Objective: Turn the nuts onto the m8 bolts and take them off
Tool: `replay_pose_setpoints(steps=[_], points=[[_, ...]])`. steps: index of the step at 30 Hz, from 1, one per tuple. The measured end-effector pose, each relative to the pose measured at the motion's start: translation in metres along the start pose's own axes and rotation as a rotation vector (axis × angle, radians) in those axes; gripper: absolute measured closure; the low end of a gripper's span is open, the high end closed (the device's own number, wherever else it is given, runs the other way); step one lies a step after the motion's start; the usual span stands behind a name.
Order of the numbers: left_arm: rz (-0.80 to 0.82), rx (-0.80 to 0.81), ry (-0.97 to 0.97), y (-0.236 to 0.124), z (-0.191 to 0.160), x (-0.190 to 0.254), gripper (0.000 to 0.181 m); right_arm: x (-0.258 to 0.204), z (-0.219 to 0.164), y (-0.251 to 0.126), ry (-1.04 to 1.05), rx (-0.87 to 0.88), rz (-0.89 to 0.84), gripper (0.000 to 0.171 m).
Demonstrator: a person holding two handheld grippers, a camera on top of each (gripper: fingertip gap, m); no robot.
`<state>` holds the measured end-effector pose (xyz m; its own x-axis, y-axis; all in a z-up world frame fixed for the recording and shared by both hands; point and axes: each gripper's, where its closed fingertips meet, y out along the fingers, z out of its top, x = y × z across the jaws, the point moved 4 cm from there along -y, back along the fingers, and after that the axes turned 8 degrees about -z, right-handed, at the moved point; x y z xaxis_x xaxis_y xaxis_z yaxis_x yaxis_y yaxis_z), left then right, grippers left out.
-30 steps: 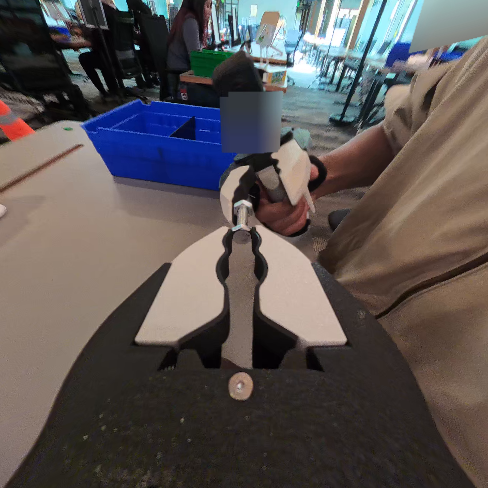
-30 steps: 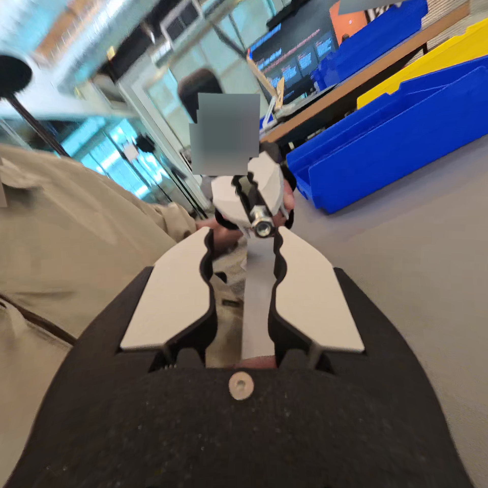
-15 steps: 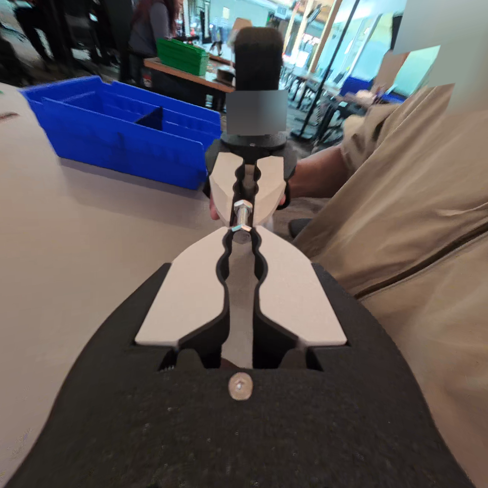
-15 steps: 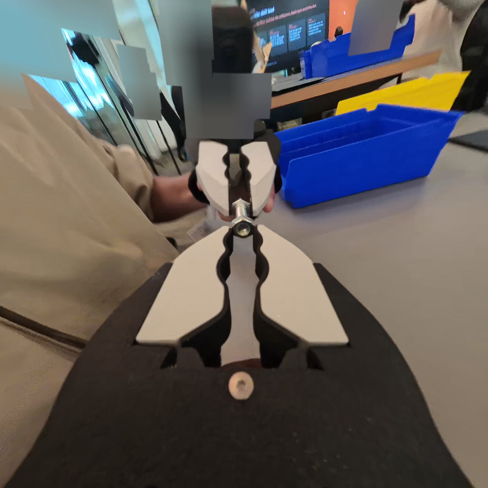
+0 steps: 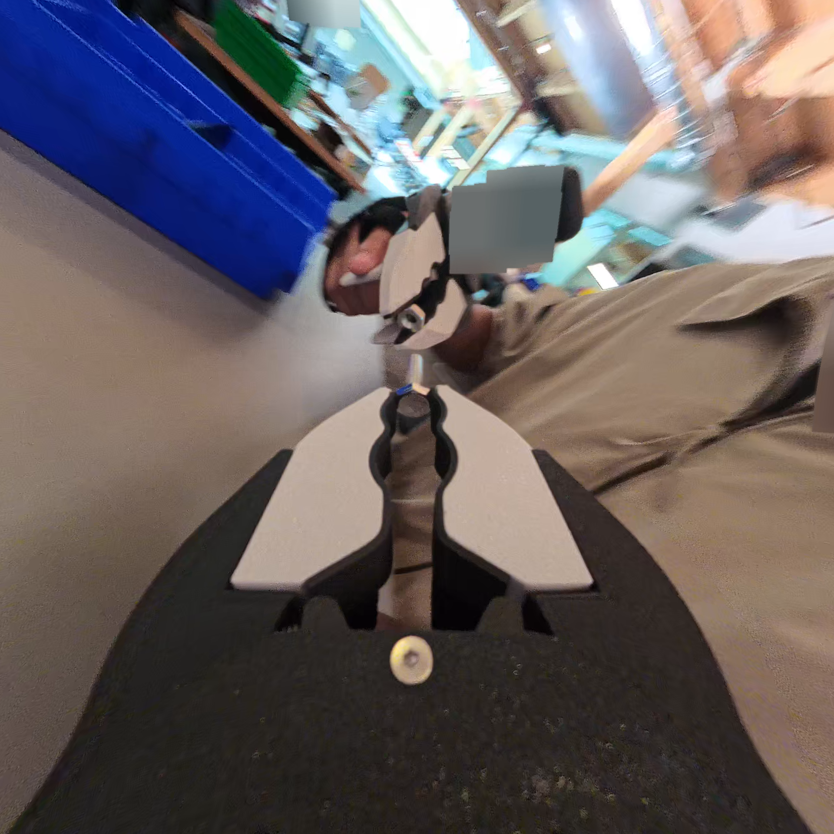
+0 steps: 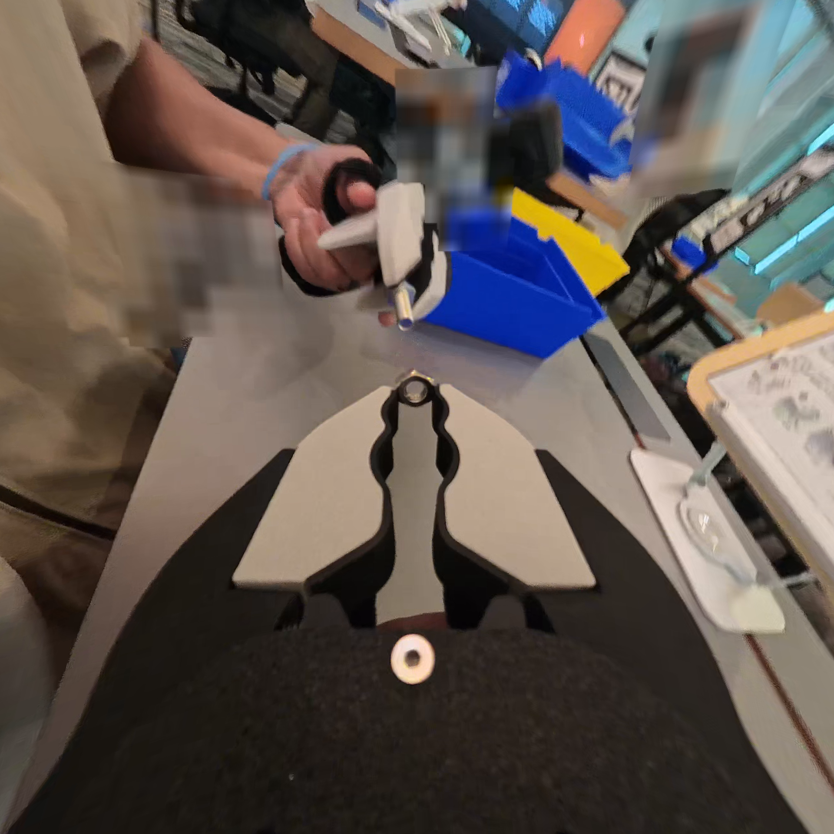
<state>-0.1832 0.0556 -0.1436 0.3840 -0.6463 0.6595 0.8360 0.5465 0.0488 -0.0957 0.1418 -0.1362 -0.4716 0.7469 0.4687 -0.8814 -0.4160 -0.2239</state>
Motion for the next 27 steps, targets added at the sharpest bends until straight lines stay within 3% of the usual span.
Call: replay_pose_setpoints(steps=[7, 12, 17, 20, 27], points=[[0.842, 0.014, 0.529, -0.031, 0.013, -0.037, 0.167, 0.01, -0.049, 0.006, 0.398, -0.307, -0.263, 0.157], [1.217, 0.154, 0.52, -0.051, 0.001, -0.05, 0.167, 0.013, -0.071, 0.013, 0.687, -0.364, -0.544, 0.157], [1.319, 0.144, 0.521, -0.058, -0.014, -0.051, 0.167, 0.015, -0.081, 0.006, 0.828, -0.333, -0.671, 0.157], [1.267, 0.189, 0.442, -0.059, -0.017, -0.053, 0.167, 0.013, -0.084, 0.002, 0.81, -0.355, -0.691, 0.157], [1.236, 0.17, 0.454, -0.054, -0.021, -0.055, 0.167, 0.022, -0.079, -0.014, 0.748, -0.379, -0.734, 0.157]])
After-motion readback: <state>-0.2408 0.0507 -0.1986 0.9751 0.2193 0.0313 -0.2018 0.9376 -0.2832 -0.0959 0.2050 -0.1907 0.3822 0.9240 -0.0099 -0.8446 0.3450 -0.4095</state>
